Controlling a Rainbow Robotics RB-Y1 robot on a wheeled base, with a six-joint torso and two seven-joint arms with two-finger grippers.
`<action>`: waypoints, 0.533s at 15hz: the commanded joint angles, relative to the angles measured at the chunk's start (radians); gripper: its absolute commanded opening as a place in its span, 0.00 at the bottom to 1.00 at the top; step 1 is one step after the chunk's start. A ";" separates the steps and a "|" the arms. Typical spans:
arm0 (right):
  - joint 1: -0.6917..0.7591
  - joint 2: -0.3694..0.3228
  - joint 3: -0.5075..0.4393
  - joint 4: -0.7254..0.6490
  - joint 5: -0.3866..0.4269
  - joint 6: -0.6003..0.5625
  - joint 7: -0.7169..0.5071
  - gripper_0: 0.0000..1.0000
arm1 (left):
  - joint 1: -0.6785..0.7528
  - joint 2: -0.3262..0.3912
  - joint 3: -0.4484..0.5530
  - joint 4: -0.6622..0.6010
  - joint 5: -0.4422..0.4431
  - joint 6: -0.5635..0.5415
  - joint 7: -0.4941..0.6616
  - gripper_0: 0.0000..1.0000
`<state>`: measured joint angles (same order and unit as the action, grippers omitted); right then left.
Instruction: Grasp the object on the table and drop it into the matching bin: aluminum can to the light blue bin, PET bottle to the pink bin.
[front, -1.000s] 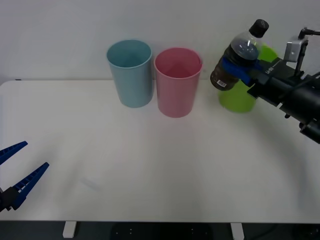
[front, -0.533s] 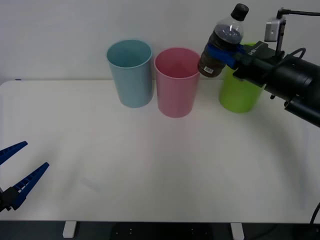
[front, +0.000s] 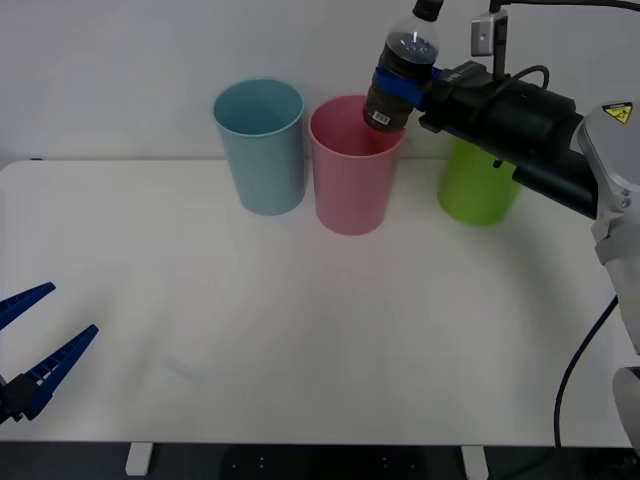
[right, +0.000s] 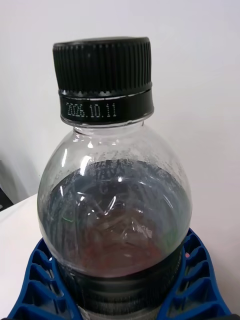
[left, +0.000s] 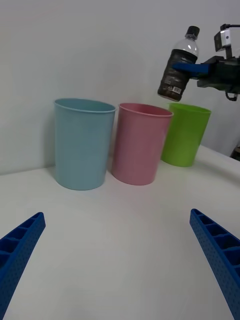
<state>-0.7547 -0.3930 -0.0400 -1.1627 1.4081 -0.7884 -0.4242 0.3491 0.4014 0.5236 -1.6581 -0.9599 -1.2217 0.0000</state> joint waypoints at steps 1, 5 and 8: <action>-0.072 0.043 0.005 0.104 0.042 0.035 0.027 0.00 | 0.000 0.000 0.000 0.000 0.000 0.000 0.000 1.00; -0.138 0.086 0.065 0.193 0.048 0.146 0.062 0.00 | 0.000 0.000 0.000 0.000 0.000 0.000 0.000 1.00; -0.166 0.114 0.077 0.232 0.048 0.178 0.078 0.00 | 0.000 0.000 0.000 0.000 0.000 0.000 0.000 1.00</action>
<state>-0.9161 -0.2834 0.0366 -0.9380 1.4558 -0.6147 -0.3505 0.3491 0.4014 0.5236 -1.6581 -0.9599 -1.2217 0.0000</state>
